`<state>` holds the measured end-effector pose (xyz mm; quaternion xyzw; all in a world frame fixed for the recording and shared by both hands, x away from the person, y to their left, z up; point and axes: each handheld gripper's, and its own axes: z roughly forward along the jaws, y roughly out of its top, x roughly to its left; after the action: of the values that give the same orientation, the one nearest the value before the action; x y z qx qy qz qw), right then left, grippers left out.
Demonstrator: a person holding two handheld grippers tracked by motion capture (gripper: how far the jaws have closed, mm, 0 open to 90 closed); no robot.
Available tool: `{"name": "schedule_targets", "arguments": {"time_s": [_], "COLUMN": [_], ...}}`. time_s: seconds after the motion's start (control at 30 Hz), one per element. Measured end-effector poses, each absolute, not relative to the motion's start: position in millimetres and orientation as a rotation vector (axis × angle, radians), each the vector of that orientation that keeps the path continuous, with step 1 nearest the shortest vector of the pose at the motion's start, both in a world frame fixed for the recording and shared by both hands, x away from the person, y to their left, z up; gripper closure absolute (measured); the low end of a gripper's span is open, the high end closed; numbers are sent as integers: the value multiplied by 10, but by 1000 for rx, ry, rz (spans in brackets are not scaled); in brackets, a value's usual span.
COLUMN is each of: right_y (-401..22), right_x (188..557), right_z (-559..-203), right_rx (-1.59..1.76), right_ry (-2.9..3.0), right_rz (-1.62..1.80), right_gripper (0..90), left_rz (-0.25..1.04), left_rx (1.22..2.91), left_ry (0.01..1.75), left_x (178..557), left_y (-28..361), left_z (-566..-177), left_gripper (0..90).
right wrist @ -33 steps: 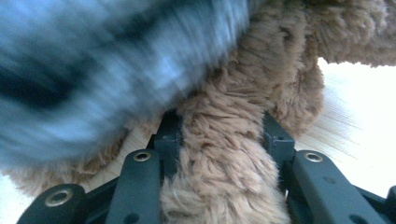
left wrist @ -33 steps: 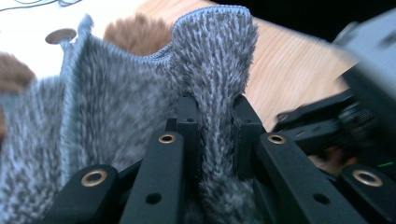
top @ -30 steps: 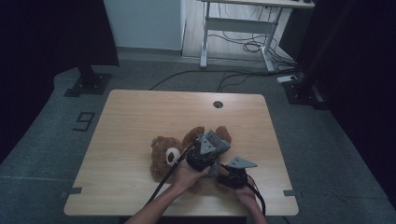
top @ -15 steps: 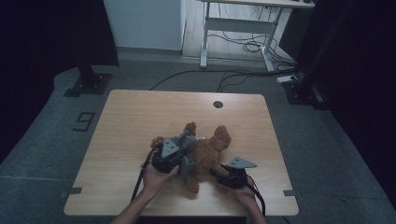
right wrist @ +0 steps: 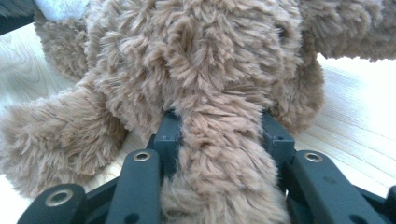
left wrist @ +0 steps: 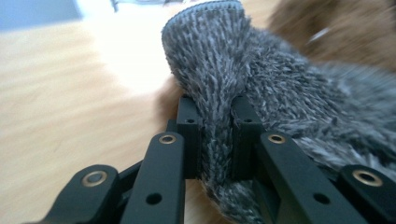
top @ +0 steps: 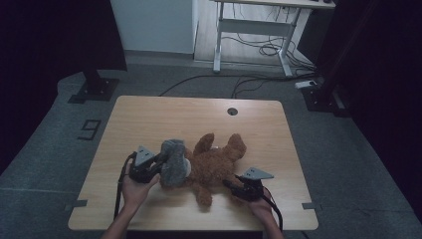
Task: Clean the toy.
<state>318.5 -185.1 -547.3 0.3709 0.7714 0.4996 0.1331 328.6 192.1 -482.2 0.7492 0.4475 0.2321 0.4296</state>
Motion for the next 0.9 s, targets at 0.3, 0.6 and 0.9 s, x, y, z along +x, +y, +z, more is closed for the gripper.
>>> {"name": "schedule_targets", "arguments": {"time_s": [0.3, 0.6, 0.9], "right_y": [-1857, -1865, -1863], "right_x": [3191, 3197, 3194], "right_z": [-5476, -5478, -5478], "right_rx": [1086, 1089, 1090], "right_ry": [2237, 2239, 2234], "right_rz": [1452, 1458, 1456], "right_gripper": [599, 599, 599], "left_rz": [557, 618, 593], "left_rx": [1973, 1873, 1948], "left_ry": [1226, 1185, 945], "left_x": [3353, 3417, 3567], "left_y": [2122, 2128, 1206], "left_z": [-5161, -4680, -4206], "left_gripper": [777, 775, 769]}}
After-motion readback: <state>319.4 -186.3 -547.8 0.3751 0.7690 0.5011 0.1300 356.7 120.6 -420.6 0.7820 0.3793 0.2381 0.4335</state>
